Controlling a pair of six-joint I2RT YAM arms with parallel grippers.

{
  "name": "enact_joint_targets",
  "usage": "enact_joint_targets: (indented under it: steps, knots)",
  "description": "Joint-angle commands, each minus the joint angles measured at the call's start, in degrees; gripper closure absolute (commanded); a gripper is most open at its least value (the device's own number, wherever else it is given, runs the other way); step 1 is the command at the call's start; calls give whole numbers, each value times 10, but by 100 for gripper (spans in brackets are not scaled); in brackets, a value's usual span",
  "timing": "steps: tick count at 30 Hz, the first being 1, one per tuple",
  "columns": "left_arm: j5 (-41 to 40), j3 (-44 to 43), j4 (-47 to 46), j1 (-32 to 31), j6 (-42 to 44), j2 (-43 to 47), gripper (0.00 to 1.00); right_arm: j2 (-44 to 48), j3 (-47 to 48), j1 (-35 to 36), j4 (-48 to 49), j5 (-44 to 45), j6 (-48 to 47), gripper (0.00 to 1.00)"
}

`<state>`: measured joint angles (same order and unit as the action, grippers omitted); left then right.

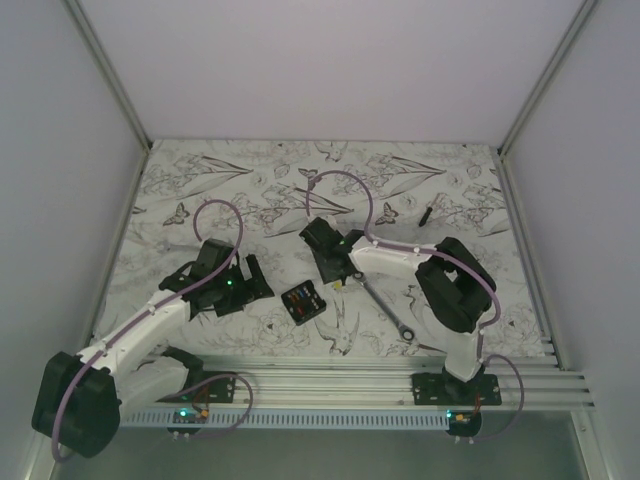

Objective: Snap on the fuse box
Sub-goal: Adjust the fuse box base at the center of the board, then pick up the fuse from the center of the board.

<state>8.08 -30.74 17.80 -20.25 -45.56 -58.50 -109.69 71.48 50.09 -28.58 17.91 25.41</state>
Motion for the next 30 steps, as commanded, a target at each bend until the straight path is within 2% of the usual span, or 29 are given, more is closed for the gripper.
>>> enact_joint_targets:
  steps: [1, 18, 30]
  knots:
    - [11, -6, 0, 3, -1, 2, 0, -3, -3, 1, -7, 18, 13, 54]
    - [13, -6, -1, 3, -4, 6, 0, 48, -53, 19, -55, 1, 24, 54]
    - [14, -6, -2, 3, -3, 3, 0, 51, -43, 8, -20, -36, 33, 52]
